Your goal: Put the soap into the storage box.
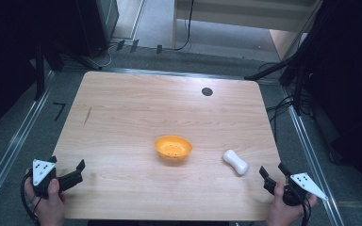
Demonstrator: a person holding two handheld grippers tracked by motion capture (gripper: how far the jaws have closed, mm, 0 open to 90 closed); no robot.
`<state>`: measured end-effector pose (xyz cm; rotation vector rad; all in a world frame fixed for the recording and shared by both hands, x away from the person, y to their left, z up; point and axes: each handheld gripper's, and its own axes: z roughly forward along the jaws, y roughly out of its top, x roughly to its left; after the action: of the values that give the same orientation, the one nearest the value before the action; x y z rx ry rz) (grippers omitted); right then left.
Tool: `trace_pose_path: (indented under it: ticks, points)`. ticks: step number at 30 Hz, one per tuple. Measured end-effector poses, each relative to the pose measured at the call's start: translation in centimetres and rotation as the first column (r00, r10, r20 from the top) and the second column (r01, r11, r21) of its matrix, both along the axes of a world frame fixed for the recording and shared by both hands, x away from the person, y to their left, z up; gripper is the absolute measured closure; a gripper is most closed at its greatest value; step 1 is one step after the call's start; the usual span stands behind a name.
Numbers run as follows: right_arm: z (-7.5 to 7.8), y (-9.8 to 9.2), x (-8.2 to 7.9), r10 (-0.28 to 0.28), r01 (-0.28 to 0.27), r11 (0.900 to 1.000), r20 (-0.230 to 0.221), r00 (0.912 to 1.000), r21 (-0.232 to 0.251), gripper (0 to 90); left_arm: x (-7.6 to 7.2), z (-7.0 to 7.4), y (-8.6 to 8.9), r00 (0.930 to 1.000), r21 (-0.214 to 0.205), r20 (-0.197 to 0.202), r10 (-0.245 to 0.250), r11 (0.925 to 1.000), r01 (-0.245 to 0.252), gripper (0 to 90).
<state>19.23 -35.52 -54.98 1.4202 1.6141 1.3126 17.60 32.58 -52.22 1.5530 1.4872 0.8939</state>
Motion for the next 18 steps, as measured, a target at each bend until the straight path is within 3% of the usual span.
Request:
trace_pose_path:
  ticks: [5, 10, 14, 16, 18]
  points:
    - [0.0, -0.1, 0.0, 0.027, -0.026, 0.9996, -0.007, 0.9996, 0.013, 21.6, 0.0, 0.0, 0.0, 1.0, -0.001, 0.0, 0.0, 1.0, 0.0, 3.7]
    - [0.1, -0.2, 0.5, 0.1, -0.096, 0.9943, -0.096, 0.9904, 0.046, 22.5, 0.0, 0.0, 0.0, 1.0, 0.005, -0.003, -0.004, 1.0, 0.004, 3.7]
    - [1.0, 0.5, 1.4, 0.134, -0.151, 0.9853, -0.193, 0.972, -0.079, 24.9, 0.1, 0.0, -0.1, 0.9999, 0.014, -0.009, -0.009, 0.9999, 0.009, 3.7]
    - [1.5, 1.0, 1.9, 0.161, -0.195, 0.9725, -0.24, 0.9574, -0.127, 24.7, 0.1, 0.0, -0.1, 0.9999, 0.011, -0.011, -0.011, 0.9999, 0.011, 3.7]
    - [1.9, 1.7, 2.5, 0.193, -0.248, 0.955, -0.292, 0.9366, -0.163, 24.3, 0.1, 0.0, -0.1, 0.9999, 0.006, -0.012, -0.011, 0.9999, 0.011, 3.7]
